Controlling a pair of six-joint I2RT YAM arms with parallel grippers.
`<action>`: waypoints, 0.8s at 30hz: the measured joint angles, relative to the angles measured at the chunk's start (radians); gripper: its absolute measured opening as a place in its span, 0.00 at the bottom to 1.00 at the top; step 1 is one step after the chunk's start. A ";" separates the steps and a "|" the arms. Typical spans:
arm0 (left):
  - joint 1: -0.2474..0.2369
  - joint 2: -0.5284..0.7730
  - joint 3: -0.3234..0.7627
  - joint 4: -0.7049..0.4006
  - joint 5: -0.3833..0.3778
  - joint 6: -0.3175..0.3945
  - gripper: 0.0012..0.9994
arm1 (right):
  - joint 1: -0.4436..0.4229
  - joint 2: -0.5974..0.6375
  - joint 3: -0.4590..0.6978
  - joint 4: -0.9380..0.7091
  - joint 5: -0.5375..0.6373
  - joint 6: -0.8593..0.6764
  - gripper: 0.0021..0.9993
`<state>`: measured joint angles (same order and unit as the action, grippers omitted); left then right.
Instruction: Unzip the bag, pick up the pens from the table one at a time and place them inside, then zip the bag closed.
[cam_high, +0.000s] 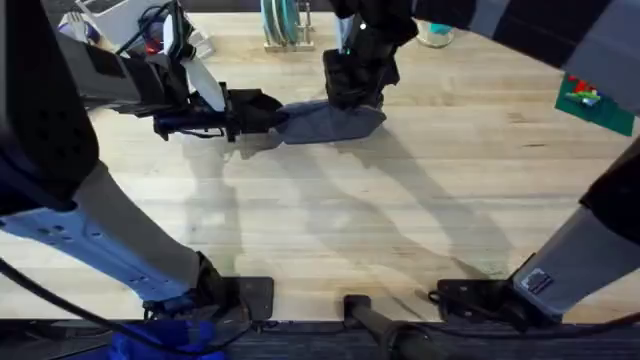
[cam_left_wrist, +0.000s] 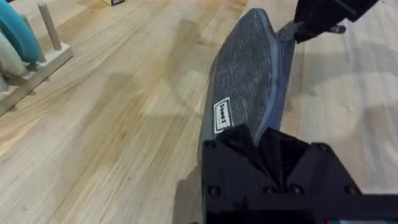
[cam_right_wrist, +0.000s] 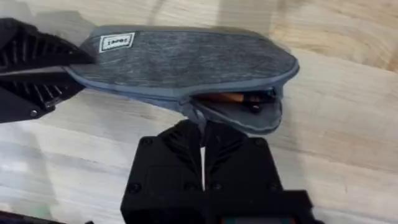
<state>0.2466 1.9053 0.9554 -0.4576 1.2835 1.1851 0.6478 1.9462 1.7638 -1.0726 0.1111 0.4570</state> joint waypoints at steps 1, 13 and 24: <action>0.000 0.000 0.000 0.000 0.000 0.000 0.04 | -0.005 0.000 0.001 -0.004 -0.003 -0.002 0.03; 0.000 0.000 0.000 -0.001 -0.001 -0.001 0.04 | -0.077 0.000 0.003 -0.046 -0.086 -0.043 0.03; 0.001 0.000 0.000 -0.001 -0.001 -0.004 0.04 | -0.141 0.000 0.003 -0.068 -0.151 -0.065 0.03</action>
<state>0.2474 1.9053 0.9554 -0.4585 1.2823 1.1812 0.5068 1.9461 1.7664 -1.1406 -0.0397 0.3918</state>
